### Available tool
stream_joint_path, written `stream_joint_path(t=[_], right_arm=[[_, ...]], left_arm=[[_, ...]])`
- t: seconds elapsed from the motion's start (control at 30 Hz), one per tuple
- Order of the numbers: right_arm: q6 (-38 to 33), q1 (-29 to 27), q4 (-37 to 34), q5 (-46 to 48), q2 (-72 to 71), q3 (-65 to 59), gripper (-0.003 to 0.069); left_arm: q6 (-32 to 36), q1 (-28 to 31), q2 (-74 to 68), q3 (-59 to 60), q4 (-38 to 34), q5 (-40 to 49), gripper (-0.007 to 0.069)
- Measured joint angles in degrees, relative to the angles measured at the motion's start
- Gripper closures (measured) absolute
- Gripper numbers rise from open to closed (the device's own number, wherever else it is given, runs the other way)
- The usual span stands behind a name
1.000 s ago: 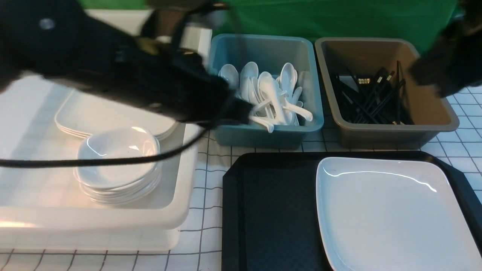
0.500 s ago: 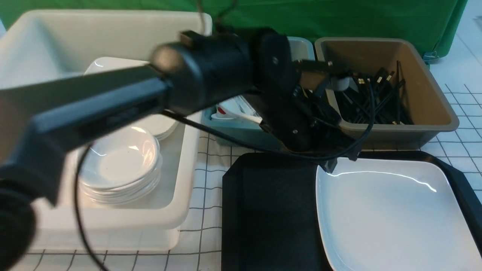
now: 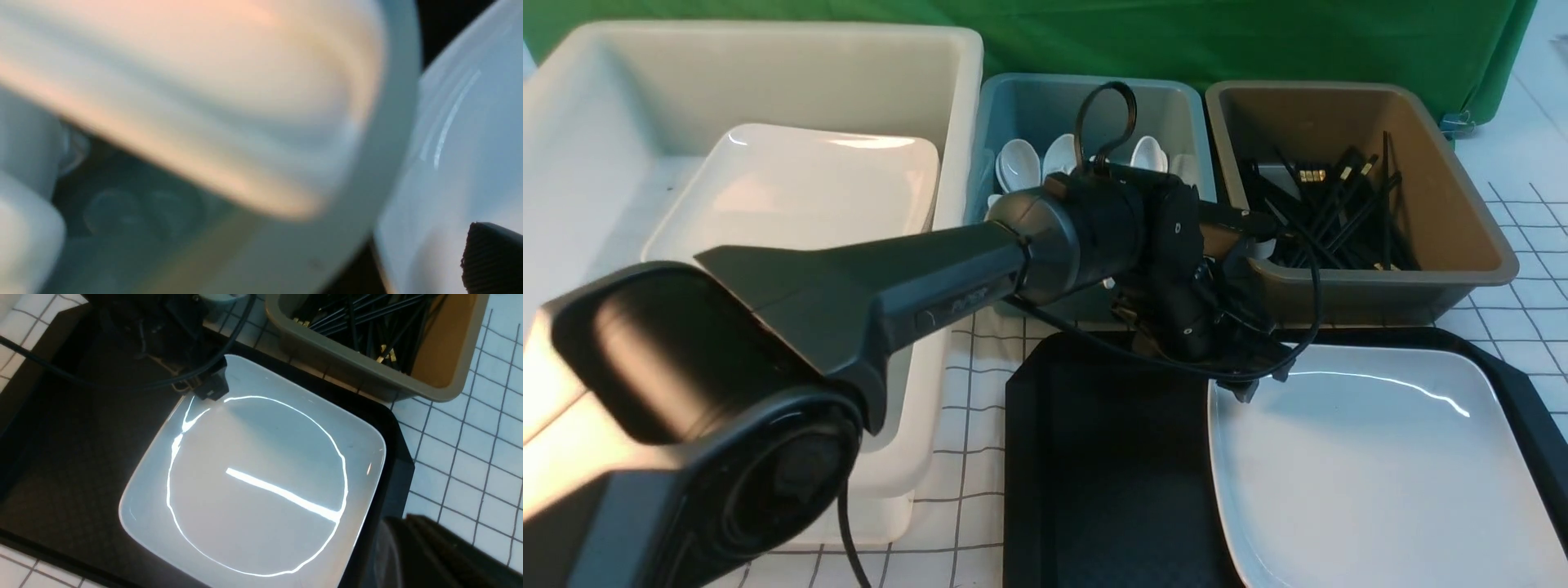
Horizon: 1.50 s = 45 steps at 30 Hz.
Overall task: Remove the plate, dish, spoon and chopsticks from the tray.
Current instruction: Use the left arm to grab a plate from the dinner plate, then use the left arm to put the plate into the large storage box on the left
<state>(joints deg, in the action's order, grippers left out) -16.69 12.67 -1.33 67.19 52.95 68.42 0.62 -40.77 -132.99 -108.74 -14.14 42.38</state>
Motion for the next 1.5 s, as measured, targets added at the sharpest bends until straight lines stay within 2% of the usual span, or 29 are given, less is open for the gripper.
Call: stream_joint_path(t=[0.2,0.3,0.5,0.67,0.77,0.87,1.07,1.27,1.5], right_arm=[[-0.4,0.0,-0.1,-0.3,0.0,0.0,0.0659],[-1.1,0.0,-0.1,-0.6,0.0,0.0,0.0659],[-1.5,0.0,-0.1,-2.1,0.0,0.0,0.0659],[-1.5,0.0,-0.1,-3.0,0.0,-0.1,0.0659],[-1.5,0.0,-0.1,-3.6,0.0,-0.1,0.0659],[-1.5,0.0,-0.1,-3.8,0.0,-0.1,0.0659],[-1.5,0.0,-0.2,-4.8,0.0,-0.1,0.0659],[-1.3,0.0,-1.0,-5.2,0.0,1.5,0.0659],[-2.0,0.0,-7.5,-6.0,0.0,3.4,0.0659]], left_arm=[[-0.2,0.0,-1.5,0.0,-0.9,-4.4,0.0183],[-0.1,0.0,-1.7,0.0,-1.5,-5.0,0.0225],[-0.6,0.1,-1.7,-0.2,-4.0,-4.8,0.0478],[-1.1,0.1,-0.5,-0.5,-4.1,-2.3,0.0482],[-0.3,0.1,1.9,-0.5,-3.8,0.6,0.0513],[2.8,0.0,6.4,-0.5,-3.8,3.6,0.0562],[6.9,-0.1,14.8,-0.5,-2.4,6.8,0.0606],[8.7,0.0,21.1,-0.5,-0.7,8.8,0.0609],[9.5,0.0,26.4,-0.4,1.8,10.7,0.0607]])
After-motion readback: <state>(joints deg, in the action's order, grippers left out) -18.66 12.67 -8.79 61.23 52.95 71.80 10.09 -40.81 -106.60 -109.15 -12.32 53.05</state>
